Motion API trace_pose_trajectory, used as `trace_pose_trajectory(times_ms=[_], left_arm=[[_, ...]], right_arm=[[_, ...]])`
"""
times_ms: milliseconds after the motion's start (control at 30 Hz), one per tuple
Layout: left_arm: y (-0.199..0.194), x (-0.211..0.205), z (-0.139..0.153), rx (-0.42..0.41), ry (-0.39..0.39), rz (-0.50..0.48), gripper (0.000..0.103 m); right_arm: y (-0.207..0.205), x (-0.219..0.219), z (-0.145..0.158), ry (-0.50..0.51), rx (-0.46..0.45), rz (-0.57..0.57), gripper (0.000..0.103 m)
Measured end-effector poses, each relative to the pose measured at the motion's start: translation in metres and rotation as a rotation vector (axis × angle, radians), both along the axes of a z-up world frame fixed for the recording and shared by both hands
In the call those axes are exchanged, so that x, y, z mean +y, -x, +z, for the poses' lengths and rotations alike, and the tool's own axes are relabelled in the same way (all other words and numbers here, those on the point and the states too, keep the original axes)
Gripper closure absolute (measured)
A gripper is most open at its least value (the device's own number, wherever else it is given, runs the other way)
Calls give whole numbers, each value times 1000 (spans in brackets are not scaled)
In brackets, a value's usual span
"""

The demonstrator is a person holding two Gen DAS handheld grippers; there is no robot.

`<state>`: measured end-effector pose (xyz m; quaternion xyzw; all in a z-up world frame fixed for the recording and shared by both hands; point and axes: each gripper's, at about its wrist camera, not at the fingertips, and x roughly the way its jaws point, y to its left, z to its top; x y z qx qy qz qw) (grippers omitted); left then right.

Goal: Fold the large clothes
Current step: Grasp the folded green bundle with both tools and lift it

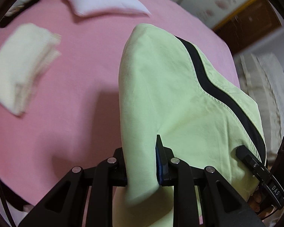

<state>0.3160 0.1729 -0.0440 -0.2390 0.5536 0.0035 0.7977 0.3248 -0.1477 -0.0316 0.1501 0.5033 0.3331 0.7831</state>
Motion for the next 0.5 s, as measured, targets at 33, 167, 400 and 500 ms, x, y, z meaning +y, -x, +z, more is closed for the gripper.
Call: trace_pose_trajectory(times_ms=[33, 167, 400, 500], left_arm=[[4, 24, 11, -12, -16, 22, 84], [6, 122, 49, -59, -90, 102, 84], [0, 279, 79, -64, -234, 216, 84], [-13, 349, 63, -55, -304, 236, 83]], right_arm=[[4, 13, 4, -14, -7, 14, 94], [2, 115, 19, -92, -46, 84, 94], [-11, 292, 19, -192, -45, 166, 94], [-26, 365, -2, -220, -48, 192, 94]])
